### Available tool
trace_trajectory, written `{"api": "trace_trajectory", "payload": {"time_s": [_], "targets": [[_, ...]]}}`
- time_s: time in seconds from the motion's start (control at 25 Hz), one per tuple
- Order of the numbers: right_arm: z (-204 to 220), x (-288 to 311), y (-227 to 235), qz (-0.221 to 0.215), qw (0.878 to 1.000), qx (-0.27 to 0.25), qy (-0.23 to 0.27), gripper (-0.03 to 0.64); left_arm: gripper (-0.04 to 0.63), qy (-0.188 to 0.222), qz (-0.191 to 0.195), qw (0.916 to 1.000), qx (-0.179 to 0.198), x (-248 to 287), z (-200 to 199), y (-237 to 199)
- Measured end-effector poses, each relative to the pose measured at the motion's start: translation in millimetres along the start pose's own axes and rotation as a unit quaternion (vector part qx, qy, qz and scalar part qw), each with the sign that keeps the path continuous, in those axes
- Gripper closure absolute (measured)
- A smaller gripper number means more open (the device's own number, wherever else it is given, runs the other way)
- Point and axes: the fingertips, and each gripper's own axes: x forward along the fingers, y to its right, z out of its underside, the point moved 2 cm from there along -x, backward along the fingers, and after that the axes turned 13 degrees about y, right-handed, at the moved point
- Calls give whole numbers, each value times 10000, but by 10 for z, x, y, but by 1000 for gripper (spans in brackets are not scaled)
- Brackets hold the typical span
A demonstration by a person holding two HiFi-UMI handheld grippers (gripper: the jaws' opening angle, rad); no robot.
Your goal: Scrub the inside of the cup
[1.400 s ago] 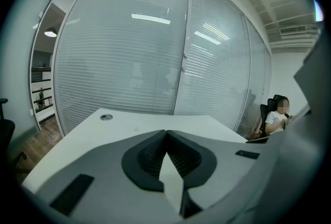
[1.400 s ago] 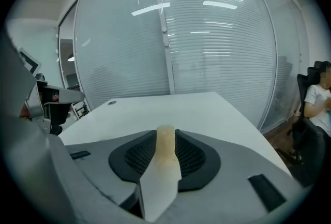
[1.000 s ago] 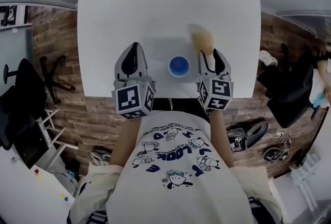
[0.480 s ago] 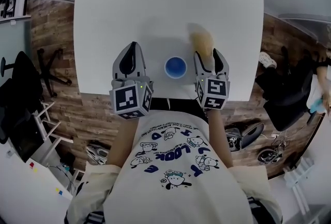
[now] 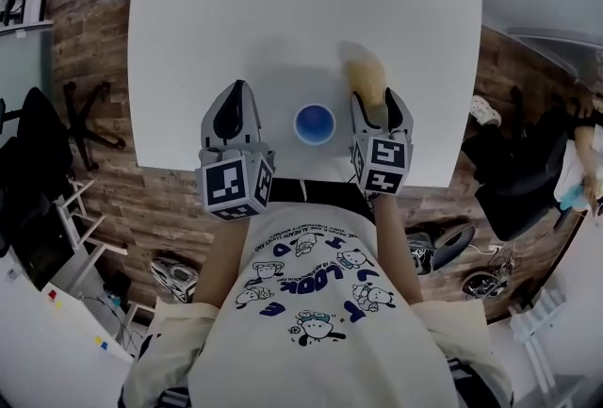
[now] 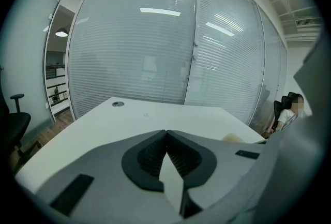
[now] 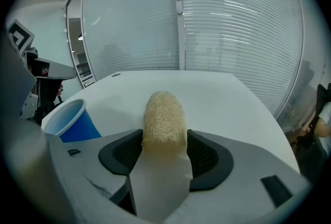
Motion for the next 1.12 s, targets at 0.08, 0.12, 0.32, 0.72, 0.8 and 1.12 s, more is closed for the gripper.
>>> {"api": "trace_trajectory", "payload": {"time_s": [0.08,0.12,0.32,0.72,0.8,1.12], "targets": [[19,14,0,-32,10000,-2,-31,344,566,-23,-26,10000,22,-11,26,3],[25,18,5,-42,10000,0,-39,344,566,-35,-39,10000,31,-14,40,6],[22,22,-8,-135,9998,-117,54,364,567,-66,-116,9999,-4,-59,85,0],[-6,28,-166,-482,9986,-203,59,514,566,-209,-86,9997,-33,-116,138,6],[-17,18,-177,-533,9985,-81,89,522,566,-208,-60,9998,-8,-135,137,10],[-63,-33,-148,-348,9990,222,194,525,566,-495,490,9974,160,-206,246,9]]}}
